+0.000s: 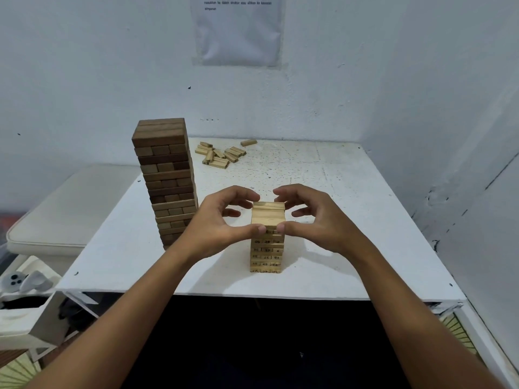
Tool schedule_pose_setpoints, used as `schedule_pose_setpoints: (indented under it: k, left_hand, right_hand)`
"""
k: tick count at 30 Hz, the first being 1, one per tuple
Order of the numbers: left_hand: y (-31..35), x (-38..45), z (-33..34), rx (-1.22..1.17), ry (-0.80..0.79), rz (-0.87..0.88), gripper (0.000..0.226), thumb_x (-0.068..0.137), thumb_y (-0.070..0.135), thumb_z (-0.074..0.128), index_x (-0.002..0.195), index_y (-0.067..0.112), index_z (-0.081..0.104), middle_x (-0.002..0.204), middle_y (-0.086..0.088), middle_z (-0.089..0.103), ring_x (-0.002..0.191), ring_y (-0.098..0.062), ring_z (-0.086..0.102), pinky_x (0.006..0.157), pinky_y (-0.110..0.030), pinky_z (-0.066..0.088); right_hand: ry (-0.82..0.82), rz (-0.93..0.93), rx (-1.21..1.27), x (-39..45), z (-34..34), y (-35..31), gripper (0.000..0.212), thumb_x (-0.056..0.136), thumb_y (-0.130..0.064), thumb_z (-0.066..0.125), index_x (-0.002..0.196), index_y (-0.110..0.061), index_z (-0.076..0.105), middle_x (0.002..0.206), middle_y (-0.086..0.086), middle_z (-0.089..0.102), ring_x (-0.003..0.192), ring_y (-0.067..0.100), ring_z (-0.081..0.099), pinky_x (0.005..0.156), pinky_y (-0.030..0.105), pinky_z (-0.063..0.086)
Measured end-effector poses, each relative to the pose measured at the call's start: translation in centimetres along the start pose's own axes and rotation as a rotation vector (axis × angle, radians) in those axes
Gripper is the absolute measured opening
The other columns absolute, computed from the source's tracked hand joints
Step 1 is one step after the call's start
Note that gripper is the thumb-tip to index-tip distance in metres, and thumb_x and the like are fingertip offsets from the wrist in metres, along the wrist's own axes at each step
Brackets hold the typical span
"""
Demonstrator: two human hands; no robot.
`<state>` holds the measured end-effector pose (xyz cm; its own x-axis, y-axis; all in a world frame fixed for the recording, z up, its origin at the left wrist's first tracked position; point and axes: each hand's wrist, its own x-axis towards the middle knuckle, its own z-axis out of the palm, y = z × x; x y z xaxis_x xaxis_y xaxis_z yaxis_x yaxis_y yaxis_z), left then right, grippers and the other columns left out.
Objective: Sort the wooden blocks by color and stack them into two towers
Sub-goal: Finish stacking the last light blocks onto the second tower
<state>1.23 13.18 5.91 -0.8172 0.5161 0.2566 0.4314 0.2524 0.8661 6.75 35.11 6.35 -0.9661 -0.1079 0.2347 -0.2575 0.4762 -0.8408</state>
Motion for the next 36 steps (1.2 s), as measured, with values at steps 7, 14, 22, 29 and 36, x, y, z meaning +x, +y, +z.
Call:
schedule_pose_setpoints:
  k: [7,14,22,29,36]
  left_hand:
    - [0.9,-0.2,0.3,0.008,0.045,0.0,0.049,0.067,0.054,0.072,0.109,0.03,0.065,0.112,0.015,0.066,0.113,-0.003,0.057,0.097,-0.034,0.05]
    - [4.1,-0.8,0.3,0.06,0.095,0.067,0.036,0.075,0.043,0.072,0.108,0.034,0.064,0.114,0.02,0.063,0.117,0.003,0.052,0.106,-0.034,0.042]
    - [9.0,-2.0,-1.1,0.151,0.083,0.212,0.031,0.081,0.033,0.075,0.11,0.03,0.063,0.11,0.022,0.063,0.111,0.004,0.055,0.101,-0.033,0.046]
    - [14.8,-1.7,-3.9,0.283,0.085,0.384,0.031,0.083,0.032,0.074,0.11,0.025,0.062,0.109,0.015,0.064,0.107,0.0,0.059,0.094,-0.029,0.051]
    - [18.9,1.4,-8.8,0.365,0.052,0.431,0.038,0.077,0.042,0.069,0.109,0.022,0.064,0.106,0.01,0.067,0.102,-0.001,0.062,0.09,-0.032,0.054]
  right_hand:
    - [0.055,0.013,0.056,-0.4,-0.6,-1.1,0.04,0.077,-0.038,0.069,0.115,-0.032,0.063,0.108,-0.012,0.066,0.106,0.007,0.06,0.092,0.035,0.053]
    - [0.203,-0.007,0.024,-1.1,-1.5,-3.8,0.021,0.086,-0.028,0.072,0.106,-0.032,0.066,0.107,-0.018,0.066,0.105,0.001,0.06,0.095,0.037,0.052]
    - [0.3,-0.075,-0.04,-2.3,-2.6,-8.3,0.016,0.087,-0.024,0.071,0.102,-0.028,0.067,0.104,-0.016,0.067,0.1,0.002,0.062,0.092,0.033,0.053]
    - [0.313,-0.157,-0.11,-1.6,-3.5,-12.7,0.02,0.087,-0.025,0.07,0.107,-0.023,0.067,0.107,-0.009,0.067,0.096,0.003,0.064,0.083,0.023,0.051]
    - [0.29,-0.192,-0.111,2.1,-4.6,-14.9,0.02,0.087,-0.025,0.07,0.106,-0.021,0.068,0.105,-0.007,0.069,0.096,0.007,0.065,0.085,0.027,0.051]
